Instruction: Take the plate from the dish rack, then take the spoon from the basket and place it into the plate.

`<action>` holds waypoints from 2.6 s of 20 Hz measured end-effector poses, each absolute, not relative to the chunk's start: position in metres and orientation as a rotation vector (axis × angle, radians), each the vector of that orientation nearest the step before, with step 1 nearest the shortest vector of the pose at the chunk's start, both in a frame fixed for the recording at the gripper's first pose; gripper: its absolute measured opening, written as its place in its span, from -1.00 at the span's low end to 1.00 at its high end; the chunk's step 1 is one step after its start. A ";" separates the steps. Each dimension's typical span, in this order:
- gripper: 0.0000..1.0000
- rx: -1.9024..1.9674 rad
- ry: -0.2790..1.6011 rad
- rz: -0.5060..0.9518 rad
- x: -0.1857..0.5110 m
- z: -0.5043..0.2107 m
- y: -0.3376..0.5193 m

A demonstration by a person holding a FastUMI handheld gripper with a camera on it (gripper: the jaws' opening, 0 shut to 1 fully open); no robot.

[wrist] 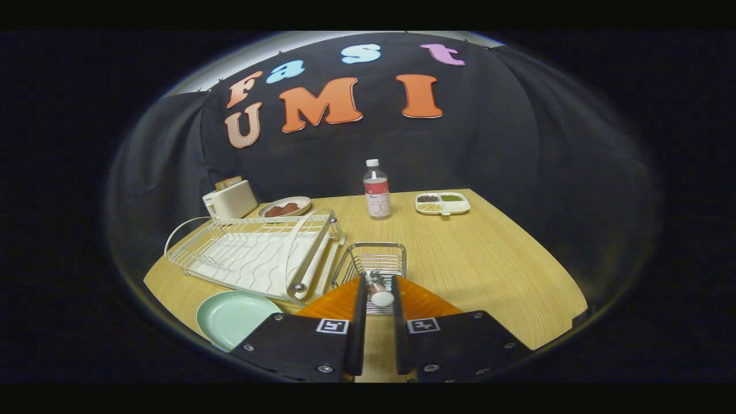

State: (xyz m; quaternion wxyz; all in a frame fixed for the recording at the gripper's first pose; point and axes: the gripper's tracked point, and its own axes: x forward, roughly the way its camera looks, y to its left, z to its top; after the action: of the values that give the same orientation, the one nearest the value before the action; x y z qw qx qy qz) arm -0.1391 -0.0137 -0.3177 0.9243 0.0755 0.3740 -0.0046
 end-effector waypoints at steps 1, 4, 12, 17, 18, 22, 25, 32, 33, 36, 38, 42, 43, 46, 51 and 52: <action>-0.63 0.160 0.771 -0.001 -0.137 -0.318 -0.012; -0.70 0.178 0.787 0.011 -0.136 -0.315 -0.008; -0.76 0.148 0.756 0.008 -0.120 -0.264 -0.017; -0.76 0.151 0.713 0.028 -0.114 -0.219 -0.019; -0.76 0.152 0.703 0.036 -0.113 -0.209 -0.018; -0.76 0.162 0.693 0.096 -0.118 -0.184 -0.003; -0.76 0.199 0.693 0.163 -0.129 -0.178 0.017; -0.77 0.299 0.722 0.284 -0.147 -0.181 0.068; -0.77 0.300 0.729 0.299 -0.150 -0.183 0.074; -0.77 0.294 0.760 0.350 -0.155 -0.197 0.096; -0.77 0.303 0.791 0.384 -0.163 -0.208 0.112; -0.76 0.322 0.830 0.445 -0.166 -0.229 0.146; -0.76 0.313 0.832 0.457 -0.168 -0.233 0.151; -0.77 0.301 0.838 0.503 -0.170 -0.239 0.172; -0.76 0.299 0.835 0.543 -0.169 -0.250 0.195; -0.76 0.311 0.823 0.545 -0.167 -0.250 0.199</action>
State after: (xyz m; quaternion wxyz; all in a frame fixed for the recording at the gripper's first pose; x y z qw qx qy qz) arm -0.1674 0.1992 -0.2502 0.8691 0.1488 0.3934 0.2604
